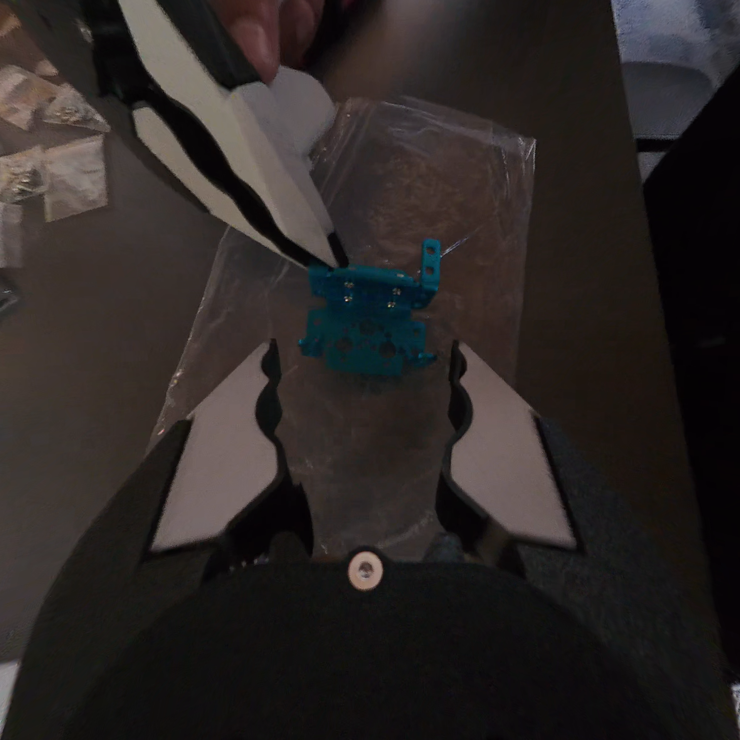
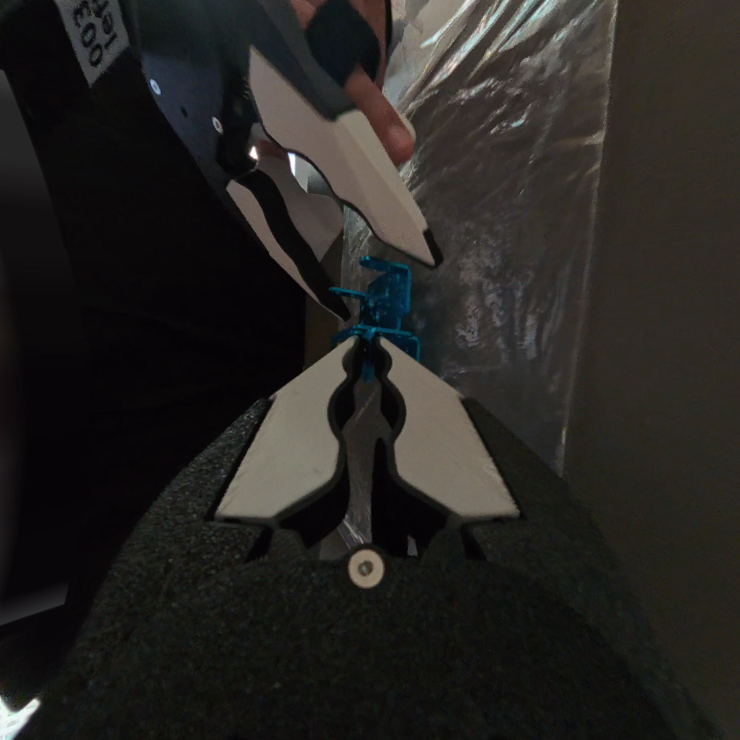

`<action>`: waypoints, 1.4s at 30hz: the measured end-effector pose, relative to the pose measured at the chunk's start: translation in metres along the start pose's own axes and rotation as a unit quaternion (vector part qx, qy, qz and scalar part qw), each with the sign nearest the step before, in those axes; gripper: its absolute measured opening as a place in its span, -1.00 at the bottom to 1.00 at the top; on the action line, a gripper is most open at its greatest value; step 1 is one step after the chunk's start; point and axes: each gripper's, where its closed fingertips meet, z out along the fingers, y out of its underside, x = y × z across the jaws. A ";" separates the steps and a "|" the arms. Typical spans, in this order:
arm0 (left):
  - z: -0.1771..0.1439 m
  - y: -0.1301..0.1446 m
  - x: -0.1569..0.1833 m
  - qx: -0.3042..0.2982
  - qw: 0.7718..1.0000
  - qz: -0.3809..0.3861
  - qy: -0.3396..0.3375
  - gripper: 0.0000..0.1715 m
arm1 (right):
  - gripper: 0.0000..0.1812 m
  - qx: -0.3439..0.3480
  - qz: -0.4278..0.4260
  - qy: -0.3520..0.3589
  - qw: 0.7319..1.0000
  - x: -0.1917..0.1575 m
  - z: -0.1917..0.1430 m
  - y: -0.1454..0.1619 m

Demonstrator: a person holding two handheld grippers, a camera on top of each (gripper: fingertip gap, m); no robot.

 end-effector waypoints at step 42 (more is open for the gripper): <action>0.004 0.005 0.005 0.007 1.000 0.006 0.019 -0.22 | -0.52 -0.114 -0.255 0.259 0.925 0.000 0.017 0.001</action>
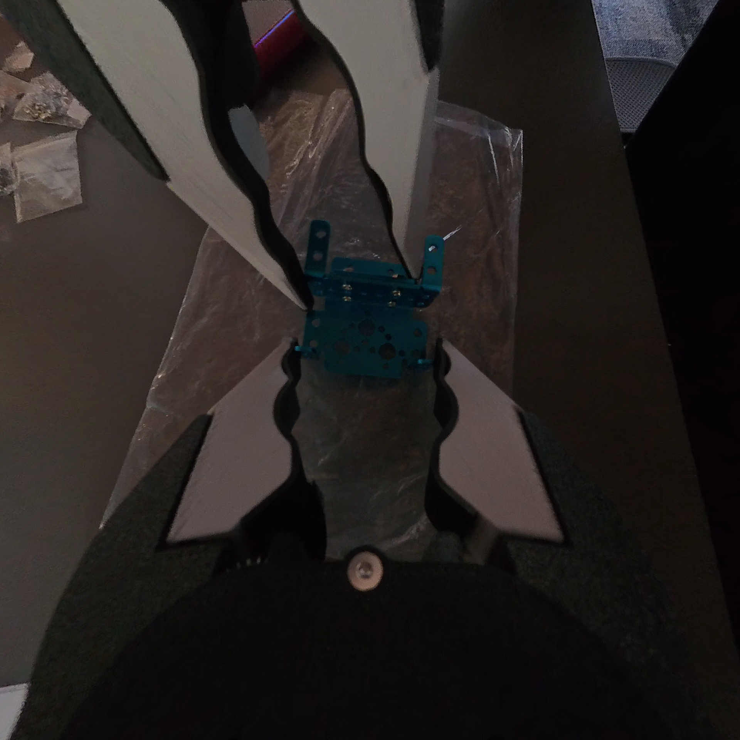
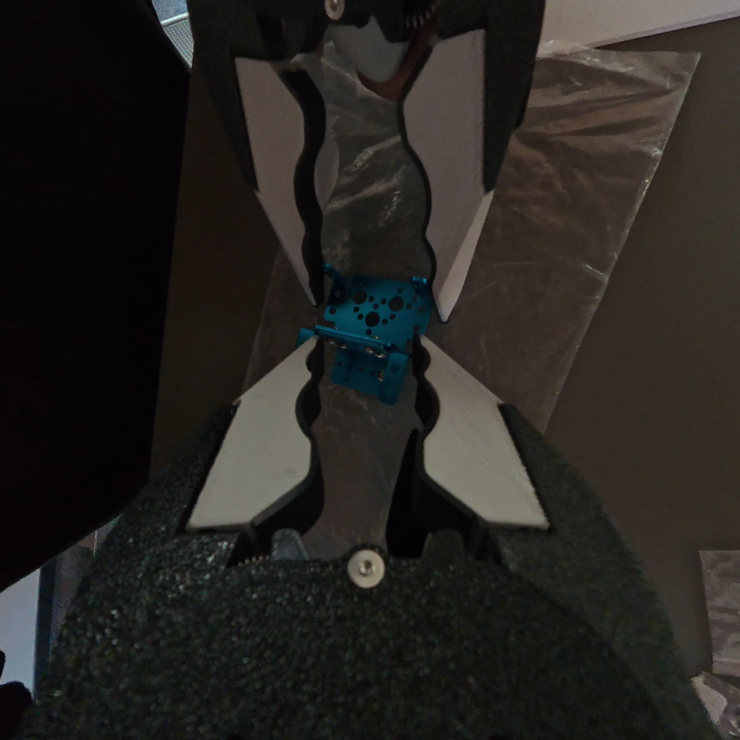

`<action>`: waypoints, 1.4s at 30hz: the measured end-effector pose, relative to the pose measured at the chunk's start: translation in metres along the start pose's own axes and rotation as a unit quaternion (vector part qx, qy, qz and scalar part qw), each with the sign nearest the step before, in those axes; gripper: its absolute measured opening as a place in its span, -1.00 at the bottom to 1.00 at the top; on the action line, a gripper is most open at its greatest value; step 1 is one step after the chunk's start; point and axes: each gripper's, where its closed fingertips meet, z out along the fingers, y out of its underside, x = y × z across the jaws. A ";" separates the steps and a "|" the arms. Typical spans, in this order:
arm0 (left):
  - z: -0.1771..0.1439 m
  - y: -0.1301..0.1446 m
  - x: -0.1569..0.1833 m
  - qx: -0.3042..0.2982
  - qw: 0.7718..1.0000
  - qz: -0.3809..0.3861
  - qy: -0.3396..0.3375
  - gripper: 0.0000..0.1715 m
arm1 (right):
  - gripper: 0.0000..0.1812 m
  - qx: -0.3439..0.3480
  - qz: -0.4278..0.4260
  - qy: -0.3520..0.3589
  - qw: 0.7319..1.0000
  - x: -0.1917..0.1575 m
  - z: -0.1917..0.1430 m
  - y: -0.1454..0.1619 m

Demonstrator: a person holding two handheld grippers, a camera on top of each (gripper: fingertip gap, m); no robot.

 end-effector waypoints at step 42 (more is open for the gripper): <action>0.002 0.002 0.000 -0.009 1.000 0.007 -0.004 -0.22 | -0.41 -0.016 -0.067 0.026 0.997 0.007 0.002 0.013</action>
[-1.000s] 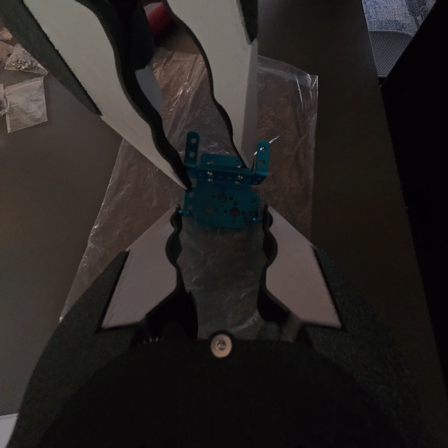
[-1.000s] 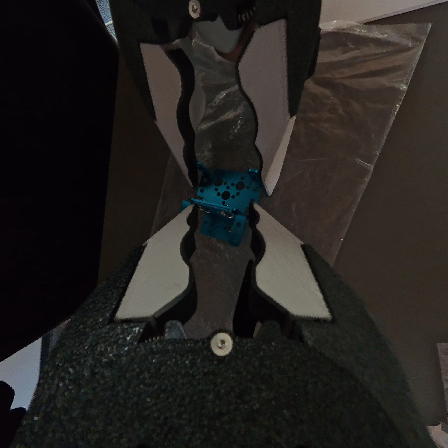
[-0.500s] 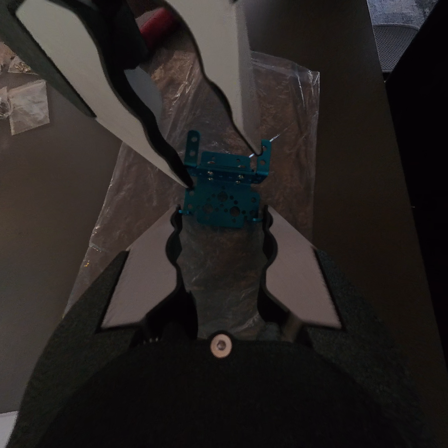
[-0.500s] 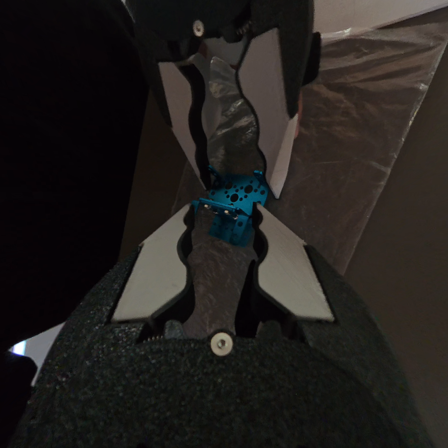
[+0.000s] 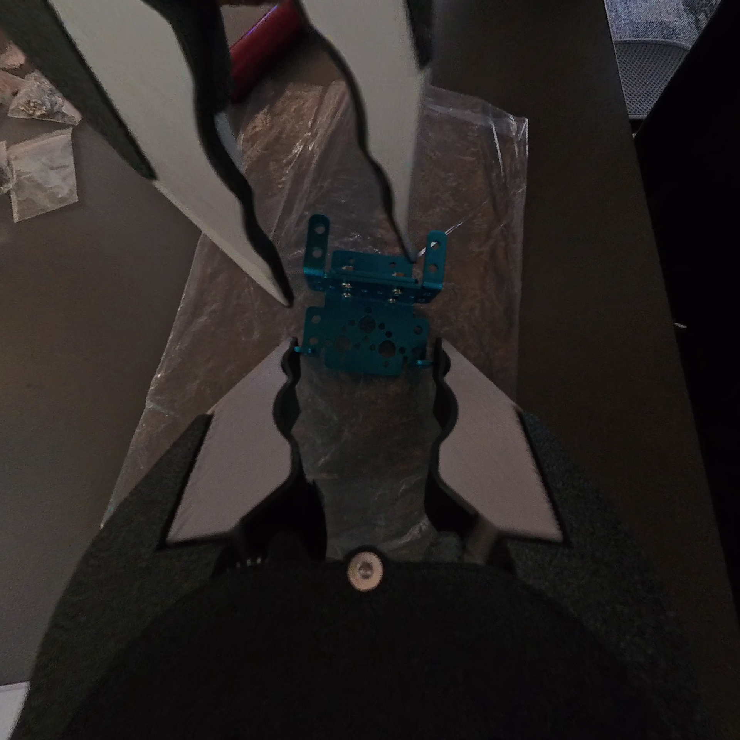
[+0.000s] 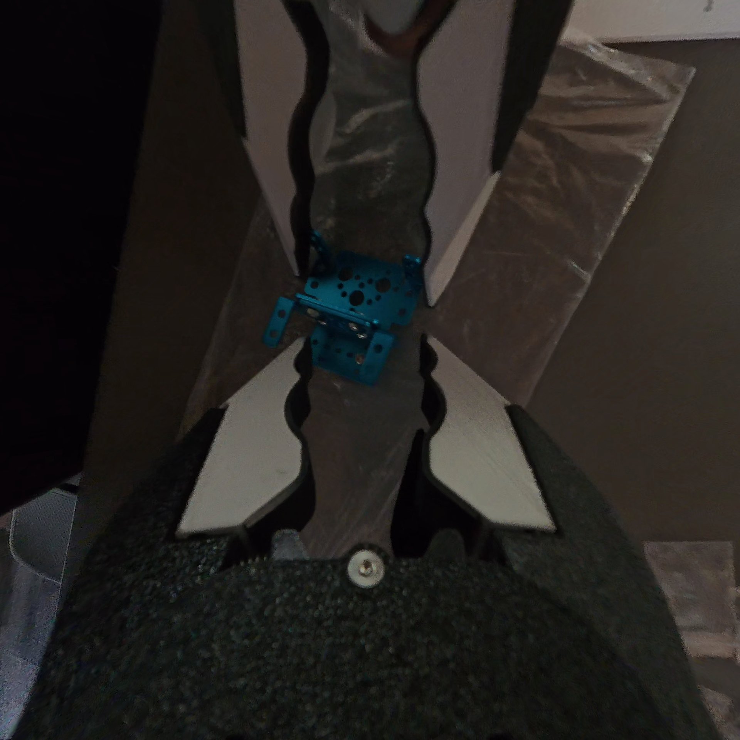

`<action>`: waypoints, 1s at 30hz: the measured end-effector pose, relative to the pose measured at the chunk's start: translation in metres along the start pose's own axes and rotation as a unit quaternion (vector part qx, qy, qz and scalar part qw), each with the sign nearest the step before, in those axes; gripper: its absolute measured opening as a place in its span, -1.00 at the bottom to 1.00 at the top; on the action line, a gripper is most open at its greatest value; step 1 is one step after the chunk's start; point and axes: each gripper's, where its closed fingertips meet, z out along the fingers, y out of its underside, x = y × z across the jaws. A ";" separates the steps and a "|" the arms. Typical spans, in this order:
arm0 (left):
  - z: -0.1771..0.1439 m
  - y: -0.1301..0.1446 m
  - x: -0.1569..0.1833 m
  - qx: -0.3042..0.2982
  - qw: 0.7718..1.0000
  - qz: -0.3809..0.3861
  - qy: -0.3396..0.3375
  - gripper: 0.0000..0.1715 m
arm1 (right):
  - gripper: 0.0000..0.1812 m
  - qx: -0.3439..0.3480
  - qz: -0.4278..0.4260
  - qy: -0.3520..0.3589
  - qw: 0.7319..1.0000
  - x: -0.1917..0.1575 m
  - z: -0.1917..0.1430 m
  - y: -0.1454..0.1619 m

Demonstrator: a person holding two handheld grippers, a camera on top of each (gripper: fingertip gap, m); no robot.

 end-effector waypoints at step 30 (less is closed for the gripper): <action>0.000 0.000 0.001 0.001 1.000 0.003 0.000 -0.22 | -0.64 0.046 -0.008 -0.005 0.999 -0.003 0.002 -0.011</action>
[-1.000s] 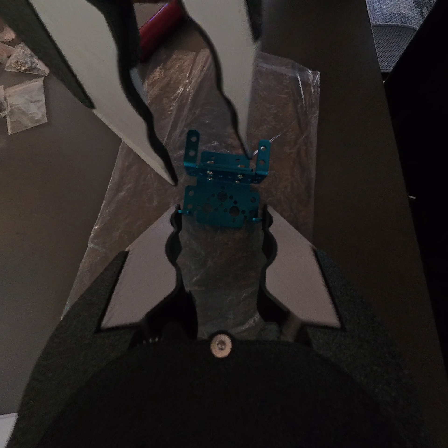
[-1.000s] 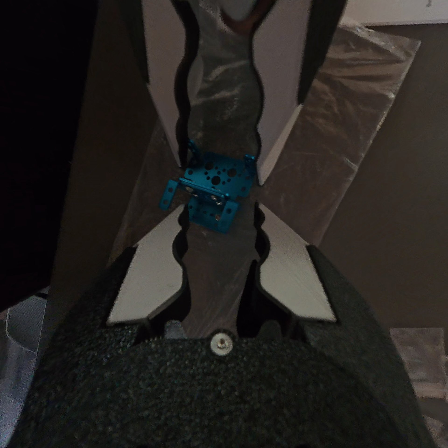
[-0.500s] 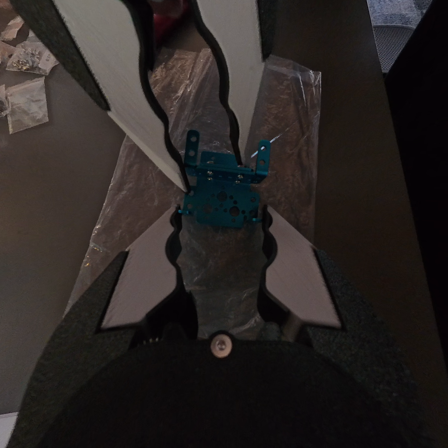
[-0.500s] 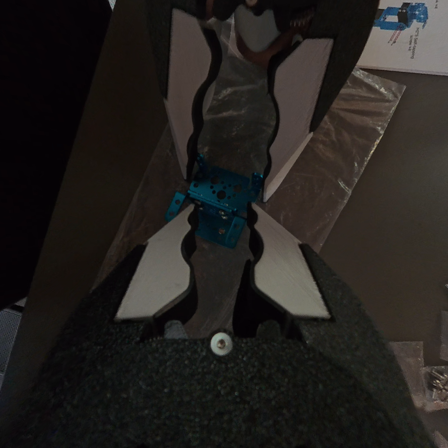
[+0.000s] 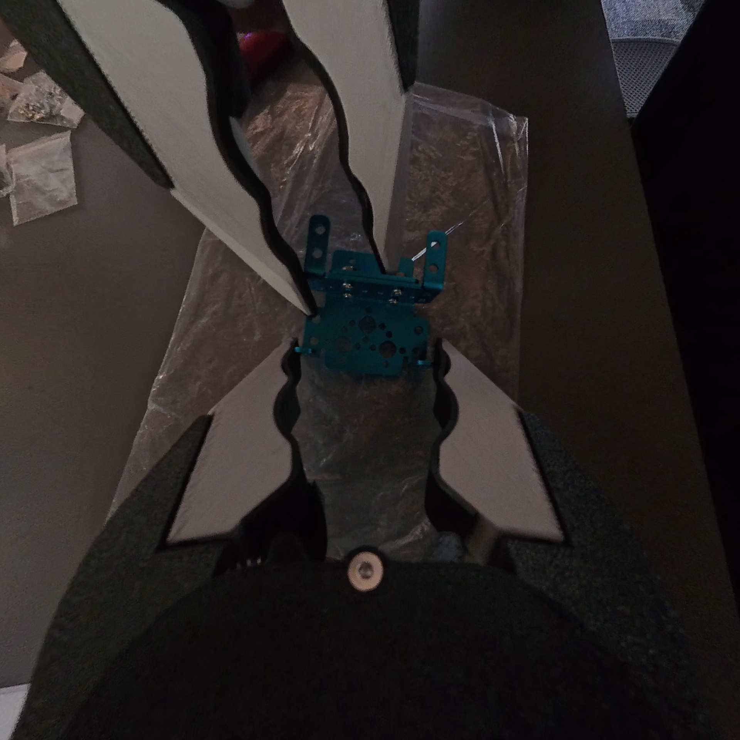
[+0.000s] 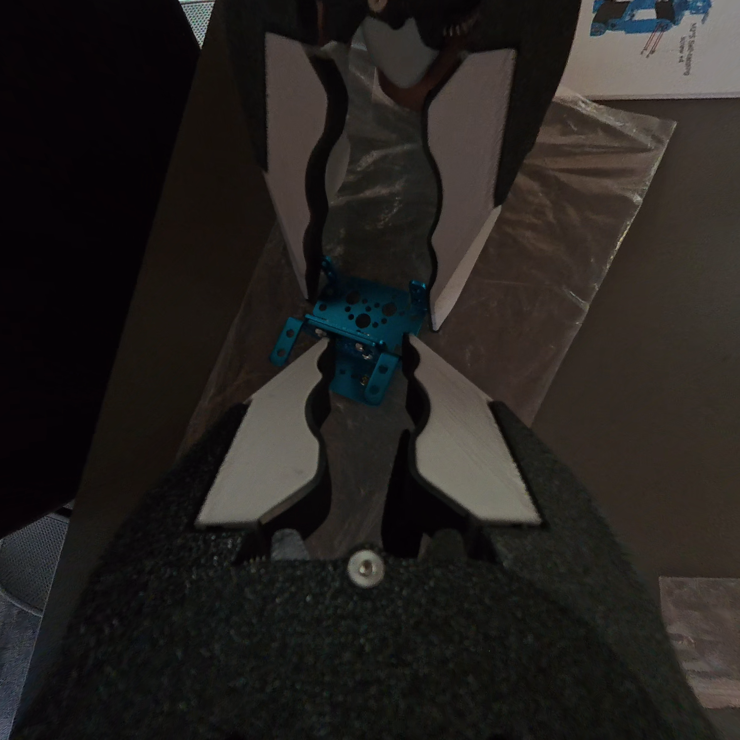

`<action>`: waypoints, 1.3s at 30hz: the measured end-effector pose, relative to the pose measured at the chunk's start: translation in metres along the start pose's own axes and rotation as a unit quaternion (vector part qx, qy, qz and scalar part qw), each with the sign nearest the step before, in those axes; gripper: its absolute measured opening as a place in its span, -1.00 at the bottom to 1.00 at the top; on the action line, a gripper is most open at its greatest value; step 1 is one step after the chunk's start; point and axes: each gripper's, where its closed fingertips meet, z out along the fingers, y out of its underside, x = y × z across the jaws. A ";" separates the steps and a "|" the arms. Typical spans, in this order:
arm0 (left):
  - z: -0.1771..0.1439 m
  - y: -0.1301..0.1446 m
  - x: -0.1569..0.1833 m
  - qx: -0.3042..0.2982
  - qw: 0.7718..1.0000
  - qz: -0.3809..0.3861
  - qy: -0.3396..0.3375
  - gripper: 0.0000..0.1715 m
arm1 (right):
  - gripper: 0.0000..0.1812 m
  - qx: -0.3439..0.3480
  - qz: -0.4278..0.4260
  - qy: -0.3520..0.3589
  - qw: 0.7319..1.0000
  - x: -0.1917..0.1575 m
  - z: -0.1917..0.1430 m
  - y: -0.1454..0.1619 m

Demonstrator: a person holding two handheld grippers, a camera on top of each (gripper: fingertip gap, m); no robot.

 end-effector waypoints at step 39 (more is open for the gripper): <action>0.000 0.000 0.001 -0.001 1.000 0.001 -0.006 -0.22 | -0.52 0.015 -0.009 -0.002 1.000 -0.003 0.000 0.000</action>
